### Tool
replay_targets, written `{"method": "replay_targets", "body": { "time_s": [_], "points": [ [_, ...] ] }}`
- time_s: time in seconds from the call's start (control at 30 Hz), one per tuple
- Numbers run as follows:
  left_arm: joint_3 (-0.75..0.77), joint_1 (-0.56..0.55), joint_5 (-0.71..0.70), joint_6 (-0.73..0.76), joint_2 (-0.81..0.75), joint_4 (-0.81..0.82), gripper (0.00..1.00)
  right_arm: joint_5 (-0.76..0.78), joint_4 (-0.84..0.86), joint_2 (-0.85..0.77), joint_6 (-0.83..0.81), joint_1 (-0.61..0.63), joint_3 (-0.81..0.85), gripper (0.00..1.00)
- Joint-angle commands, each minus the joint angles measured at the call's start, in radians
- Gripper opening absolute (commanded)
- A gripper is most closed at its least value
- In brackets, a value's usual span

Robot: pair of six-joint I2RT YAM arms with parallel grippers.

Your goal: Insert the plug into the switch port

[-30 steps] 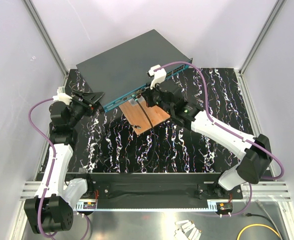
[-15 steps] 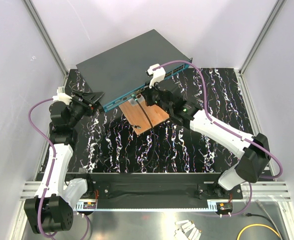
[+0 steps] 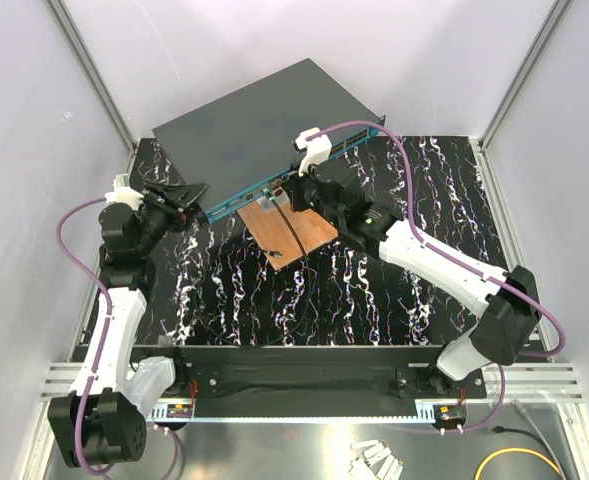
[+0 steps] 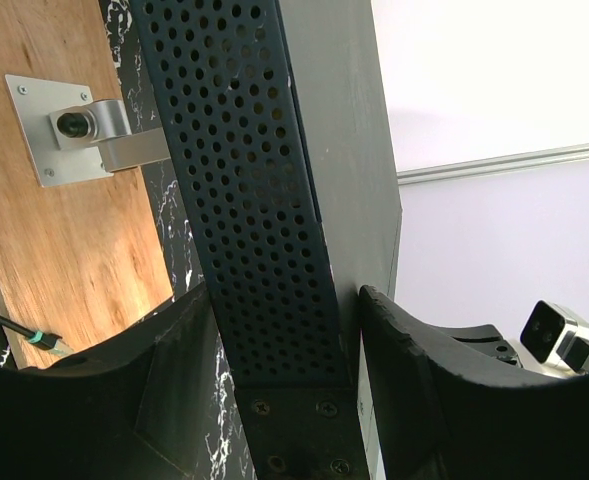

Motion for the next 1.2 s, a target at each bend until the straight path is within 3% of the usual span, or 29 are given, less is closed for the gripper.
{"method": "replay_targets", "body": {
  "time_s": [0.0,0.3,0.57,0.7,0.77,0.8,0.9,0.97,1.07,1.17],
  "points": [
    [-0.008,-0.042,0.064,0.022,-0.014,0.068,0.57,0.025,0.234,0.069,0.021,-0.008,0.031,0.00],
    [0.032,0.004,0.085,0.079,-0.008,0.031,0.65,-0.068,0.039,-0.087,-0.030,-0.029,-0.038,0.00],
    [-0.011,0.103,0.196,0.054,-0.034,0.146,0.88,-0.171,-0.123,-0.253,-0.033,-0.103,-0.122,0.03],
    [0.012,0.200,0.284,0.083,-0.023,0.122,0.99,-0.200,-0.194,-0.317,-0.027,-0.153,-0.145,0.20],
    [0.082,0.240,0.347,0.169,0.003,-0.032,0.99,-0.232,-0.244,-0.351,-0.025,-0.184,-0.154,0.29],
    [0.116,0.279,0.369,0.212,0.043,-0.103,0.99,-0.243,-0.263,-0.363,-0.025,-0.219,-0.156,0.38],
    [0.265,0.371,0.491,0.440,0.119,-0.385,0.99,-0.266,-0.349,-0.399,-0.022,-0.277,-0.154,0.53],
    [0.372,0.410,0.518,0.656,0.178,-0.611,0.99,-0.284,-0.402,-0.422,-0.025,-0.337,-0.156,0.68],
    [0.509,0.435,0.435,0.960,0.239,-0.885,0.99,-0.312,-0.467,-0.433,-0.027,-0.428,-0.162,0.85],
    [0.573,0.435,0.319,1.207,0.268,-1.026,0.99,-0.379,-0.533,-0.407,-0.013,-0.532,-0.170,0.98]
  ]
}}
